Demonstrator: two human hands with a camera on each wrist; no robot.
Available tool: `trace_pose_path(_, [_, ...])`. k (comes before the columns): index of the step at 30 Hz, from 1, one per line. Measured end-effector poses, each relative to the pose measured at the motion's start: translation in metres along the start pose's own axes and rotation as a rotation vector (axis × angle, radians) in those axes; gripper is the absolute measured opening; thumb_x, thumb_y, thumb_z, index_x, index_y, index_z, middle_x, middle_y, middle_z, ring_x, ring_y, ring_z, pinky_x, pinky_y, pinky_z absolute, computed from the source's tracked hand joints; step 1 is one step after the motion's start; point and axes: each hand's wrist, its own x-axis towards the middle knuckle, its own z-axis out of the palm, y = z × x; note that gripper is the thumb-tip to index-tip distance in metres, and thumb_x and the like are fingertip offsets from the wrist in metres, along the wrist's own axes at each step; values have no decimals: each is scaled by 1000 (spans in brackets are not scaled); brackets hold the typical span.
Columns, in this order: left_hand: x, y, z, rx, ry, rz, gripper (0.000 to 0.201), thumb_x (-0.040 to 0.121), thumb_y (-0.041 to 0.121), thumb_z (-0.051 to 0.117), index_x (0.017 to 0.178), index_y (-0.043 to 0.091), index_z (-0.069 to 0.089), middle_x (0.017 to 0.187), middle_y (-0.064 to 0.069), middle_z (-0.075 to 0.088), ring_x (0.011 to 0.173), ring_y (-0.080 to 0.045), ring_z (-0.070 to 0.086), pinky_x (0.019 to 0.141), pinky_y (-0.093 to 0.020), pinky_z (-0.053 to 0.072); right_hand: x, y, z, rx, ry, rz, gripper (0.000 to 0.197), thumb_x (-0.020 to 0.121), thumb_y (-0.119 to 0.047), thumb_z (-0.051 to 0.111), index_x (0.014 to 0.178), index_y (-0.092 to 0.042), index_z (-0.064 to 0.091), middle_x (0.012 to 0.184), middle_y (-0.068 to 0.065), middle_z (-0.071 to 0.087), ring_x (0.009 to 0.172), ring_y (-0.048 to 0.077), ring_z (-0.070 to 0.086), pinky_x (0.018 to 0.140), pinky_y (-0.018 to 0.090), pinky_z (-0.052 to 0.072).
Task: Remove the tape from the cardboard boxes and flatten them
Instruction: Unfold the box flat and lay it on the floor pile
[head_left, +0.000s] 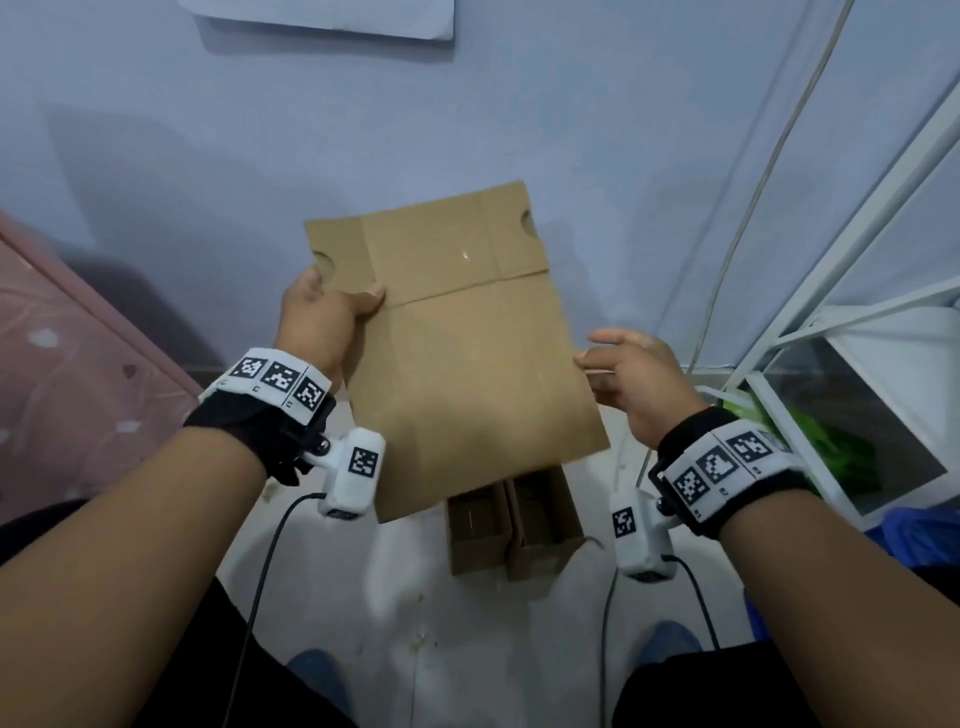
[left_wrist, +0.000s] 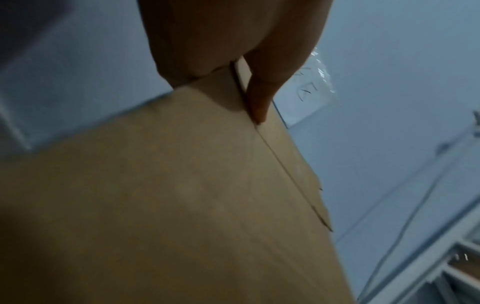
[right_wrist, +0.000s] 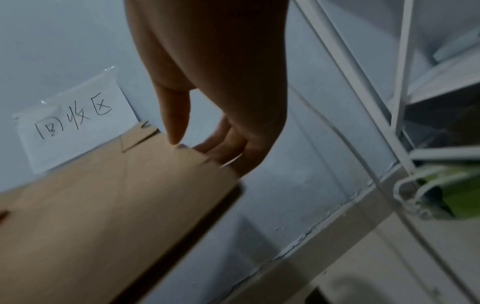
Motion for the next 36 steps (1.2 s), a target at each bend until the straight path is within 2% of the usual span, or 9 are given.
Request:
trace_pose_path(3, [-23,3,11,56,-163,66,36,84,-1,74,116,13,67,101,0,78,92,-19,76,75,-32,60,-5,2,4,-123,-193,49,53,90,-45,71,128,-10,66,112,3,75,97,21,70,91,39,57])
trace_pose_path(6, [-35,-5,20,10,-201,29,26,82,2,77,107,7,72,99,-9,78,88,-25,76,74,-35,60,-8,10,12,-56,-77,-121,39,95,-39,69,124,-13,67,121,-4,74,118,12,66,110,40,47])
trace_pose_path(10, [-36,-14,24,-67,-224,-207,32,89,24,73,115,5,72,105,-16,76,91,-32,75,81,-48,60,-11,9,12,-100,6,-255,20,98,-30,65,108,-15,73,108,-2,77,107,14,71,102,38,53])
trace_pose_path(15, [-45,-32,37,189,-80,-19,20,100,29,57,113,19,70,100,5,75,92,-17,72,90,-40,58,-20,20,27,-450,210,-470,19,99,-28,61,84,-19,67,81,-7,69,80,13,65,75,25,48])
trace_pose_path(20, [-46,-46,35,220,69,66,37,96,31,57,130,17,61,120,2,70,112,-19,66,104,-44,50,-34,27,47,-886,242,-600,38,106,-23,44,136,0,49,89,18,65,82,35,62,67,37,46])
trace_pose_path(24, [-39,-45,29,258,70,89,29,95,33,58,121,23,65,113,6,72,106,-16,68,102,-43,52,-41,26,50,-858,171,-535,46,105,-21,42,147,-2,38,94,13,65,87,30,63,75,41,53])
trace_pose_path(26, [-36,-39,30,213,70,83,22,93,40,60,105,24,71,96,12,76,93,-11,71,92,-38,57,-37,26,49,-624,93,-385,56,102,-30,42,154,-12,35,118,3,64,106,22,61,93,36,50])
trace_pose_path(30, [-36,-23,31,203,76,129,58,93,52,62,53,22,32,46,6,36,38,-6,33,41,-17,28,-27,25,44,-324,90,-251,38,106,-38,37,135,-19,52,119,-11,61,119,12,54,110,37,41])
trace_pose_path(36, [-27,-17,31,169,36,75,61,75,78,56,59,27,29,66,-7,32,63,-21,33,59,-34,33,-20,21,34,-237,152,-163,50,109,-45,26,116,-9,59,113,0,62,108,18,56,95,34,40])
